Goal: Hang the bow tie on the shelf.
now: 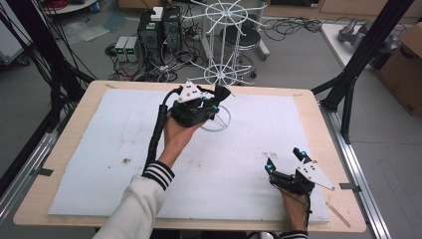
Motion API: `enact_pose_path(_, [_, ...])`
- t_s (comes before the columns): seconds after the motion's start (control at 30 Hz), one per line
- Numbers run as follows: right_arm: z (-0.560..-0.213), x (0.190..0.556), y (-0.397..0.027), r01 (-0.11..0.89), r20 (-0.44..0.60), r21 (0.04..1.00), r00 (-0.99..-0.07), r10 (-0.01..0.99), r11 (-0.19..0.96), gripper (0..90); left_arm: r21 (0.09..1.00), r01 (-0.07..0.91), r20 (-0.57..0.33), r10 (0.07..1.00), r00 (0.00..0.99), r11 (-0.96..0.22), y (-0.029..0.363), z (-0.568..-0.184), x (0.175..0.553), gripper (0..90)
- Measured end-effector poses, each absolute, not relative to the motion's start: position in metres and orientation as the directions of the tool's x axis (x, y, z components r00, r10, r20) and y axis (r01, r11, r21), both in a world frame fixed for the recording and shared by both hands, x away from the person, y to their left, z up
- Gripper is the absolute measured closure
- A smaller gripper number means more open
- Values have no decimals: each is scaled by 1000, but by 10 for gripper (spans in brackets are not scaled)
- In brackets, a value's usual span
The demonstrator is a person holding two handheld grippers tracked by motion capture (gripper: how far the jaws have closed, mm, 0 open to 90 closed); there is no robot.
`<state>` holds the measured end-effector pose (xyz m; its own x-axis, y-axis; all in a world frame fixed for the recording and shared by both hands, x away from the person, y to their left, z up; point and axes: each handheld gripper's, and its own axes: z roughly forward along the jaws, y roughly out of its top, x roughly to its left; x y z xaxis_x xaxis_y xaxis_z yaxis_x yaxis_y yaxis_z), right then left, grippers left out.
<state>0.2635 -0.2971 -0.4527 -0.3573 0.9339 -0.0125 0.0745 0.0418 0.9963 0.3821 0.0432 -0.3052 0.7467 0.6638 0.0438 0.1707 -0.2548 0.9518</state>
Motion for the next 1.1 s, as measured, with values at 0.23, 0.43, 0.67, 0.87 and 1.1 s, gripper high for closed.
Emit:
enact_pose_path(0.23, [-453, 263, -297, 76, -13, 996, -357, 934, 42, 10, 951, 185, 26, 658, 752, -249, 43, -308, 383, 755])
enact_pose_path(0.43, [-453, 263, -297, 77, -14, 996, -360, 933, 45, 11, 946, 216, -3, 659, 752, -242, 51, -316, 384, 755])
enact_pose_path(0.67, [-452, 263, -296, 79, -27, 995, -365, 931, 60, 11, 946, 237, -34, 663, 748, -219, 61, -324, 386, 750])
enact_pose_path(0.87, [-453, 264, -296, 79, -25, 995, -364, 931, 57, 10, 944, 253, -53, 660, 750, -211, 64, -328, 387, 739])
enact_pose_path(1.1, [-453, 264, -296, 81, -19, 995, -365, 931, 52, 11, 914, 318, -63, 686, 725, -252, 68, -336, 385, 541])
